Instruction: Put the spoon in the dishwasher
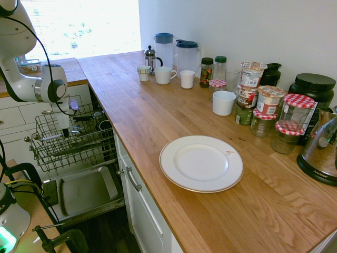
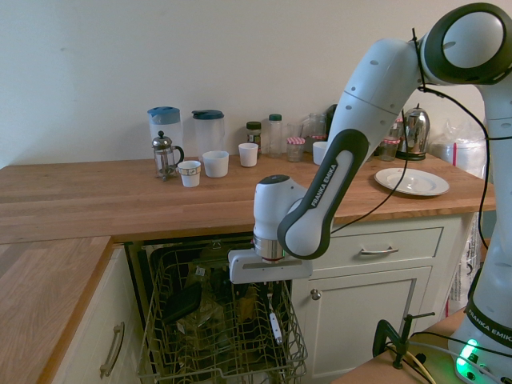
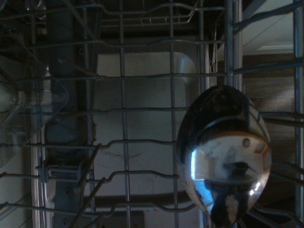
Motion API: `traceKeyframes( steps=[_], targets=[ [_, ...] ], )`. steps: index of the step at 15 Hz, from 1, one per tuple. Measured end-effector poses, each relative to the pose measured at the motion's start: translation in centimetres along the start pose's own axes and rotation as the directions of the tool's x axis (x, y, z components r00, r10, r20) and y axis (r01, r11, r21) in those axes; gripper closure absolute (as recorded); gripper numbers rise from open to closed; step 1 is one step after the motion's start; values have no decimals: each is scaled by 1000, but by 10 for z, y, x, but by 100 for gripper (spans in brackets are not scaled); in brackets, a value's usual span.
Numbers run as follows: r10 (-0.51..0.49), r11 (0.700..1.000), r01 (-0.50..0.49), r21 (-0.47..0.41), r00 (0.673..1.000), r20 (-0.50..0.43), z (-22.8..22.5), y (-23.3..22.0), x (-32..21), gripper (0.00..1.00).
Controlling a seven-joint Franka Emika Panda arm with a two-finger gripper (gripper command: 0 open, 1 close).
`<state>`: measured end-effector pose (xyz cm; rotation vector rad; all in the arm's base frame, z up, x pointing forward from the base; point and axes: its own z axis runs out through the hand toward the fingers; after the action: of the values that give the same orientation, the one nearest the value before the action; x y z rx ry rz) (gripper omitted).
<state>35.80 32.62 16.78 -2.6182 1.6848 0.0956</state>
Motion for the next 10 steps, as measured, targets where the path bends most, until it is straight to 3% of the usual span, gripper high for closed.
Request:
traceKeyframes(
  steps=[7,8,10],
  targets=[
    [18,1000,-18,-13,1000,-4,35,-13,6,100],
    [17,1000,-17,-16,1000,-6,38,-13,7,0],
    [13,1000,-14,-21,1000,-9,44,-15,5,0]
  ],
)
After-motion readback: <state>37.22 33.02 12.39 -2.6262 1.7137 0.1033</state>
